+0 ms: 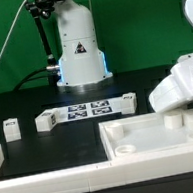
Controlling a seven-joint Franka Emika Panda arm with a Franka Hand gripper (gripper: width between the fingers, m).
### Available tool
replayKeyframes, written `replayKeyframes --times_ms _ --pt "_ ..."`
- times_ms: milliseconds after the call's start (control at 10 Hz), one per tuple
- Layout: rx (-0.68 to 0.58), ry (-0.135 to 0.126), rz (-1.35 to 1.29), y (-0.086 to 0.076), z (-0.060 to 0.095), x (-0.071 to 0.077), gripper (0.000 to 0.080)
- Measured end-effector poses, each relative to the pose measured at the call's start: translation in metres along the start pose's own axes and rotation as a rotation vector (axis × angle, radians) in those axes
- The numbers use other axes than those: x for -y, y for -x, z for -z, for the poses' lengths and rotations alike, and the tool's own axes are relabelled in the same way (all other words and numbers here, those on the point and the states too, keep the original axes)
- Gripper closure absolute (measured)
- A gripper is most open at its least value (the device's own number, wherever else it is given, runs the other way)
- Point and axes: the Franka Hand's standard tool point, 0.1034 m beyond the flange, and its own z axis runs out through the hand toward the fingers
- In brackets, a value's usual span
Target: Assemble one leg
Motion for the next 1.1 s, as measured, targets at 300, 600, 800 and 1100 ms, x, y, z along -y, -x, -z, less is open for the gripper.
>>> replayKeyframes --times_ms 300,600,800,1100 --pt "0.004 -0.003 0.034 0.031 0.030 -0.016 0.0508" --pt "0.003 -0.028 0.048 0.072 0.068 -0.050 0.0507" --pt "-0.110 -0.024 0.044 0.065 0.079 -0.056 0.0507" --pt "-0.402 -0.007 0.028 0.060 0.086 -0.060 0.0506"
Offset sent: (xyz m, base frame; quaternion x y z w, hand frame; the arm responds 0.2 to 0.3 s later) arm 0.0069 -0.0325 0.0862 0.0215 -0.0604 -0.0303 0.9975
